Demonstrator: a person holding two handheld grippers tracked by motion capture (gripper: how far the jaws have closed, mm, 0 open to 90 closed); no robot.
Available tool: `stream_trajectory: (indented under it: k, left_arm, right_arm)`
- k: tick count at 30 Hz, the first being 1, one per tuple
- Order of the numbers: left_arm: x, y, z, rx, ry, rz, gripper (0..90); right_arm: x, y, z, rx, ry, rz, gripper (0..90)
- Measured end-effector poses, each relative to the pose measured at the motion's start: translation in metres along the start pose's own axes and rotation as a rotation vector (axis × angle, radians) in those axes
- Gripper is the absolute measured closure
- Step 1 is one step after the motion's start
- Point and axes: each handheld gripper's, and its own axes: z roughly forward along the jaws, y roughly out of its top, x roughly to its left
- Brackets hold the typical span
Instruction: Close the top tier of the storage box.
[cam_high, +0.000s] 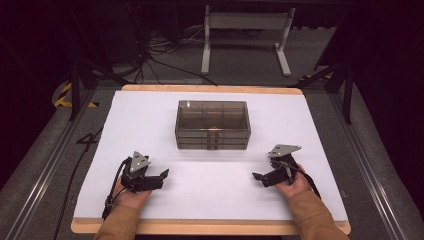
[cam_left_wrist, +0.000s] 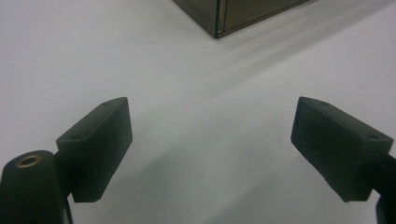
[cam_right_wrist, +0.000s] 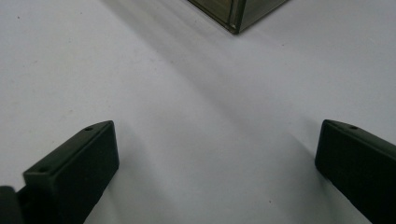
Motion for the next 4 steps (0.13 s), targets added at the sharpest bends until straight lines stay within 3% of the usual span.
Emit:
stream_trajectory:
  k: [4]
  left_arm:
    - [0.0002,0.0,0.0005,0.0,-0.001,-0.003,13.2]
  right_arm:
    - [0.0001,0.0,0.0,0.0,-0.001,-0.001,0.0]
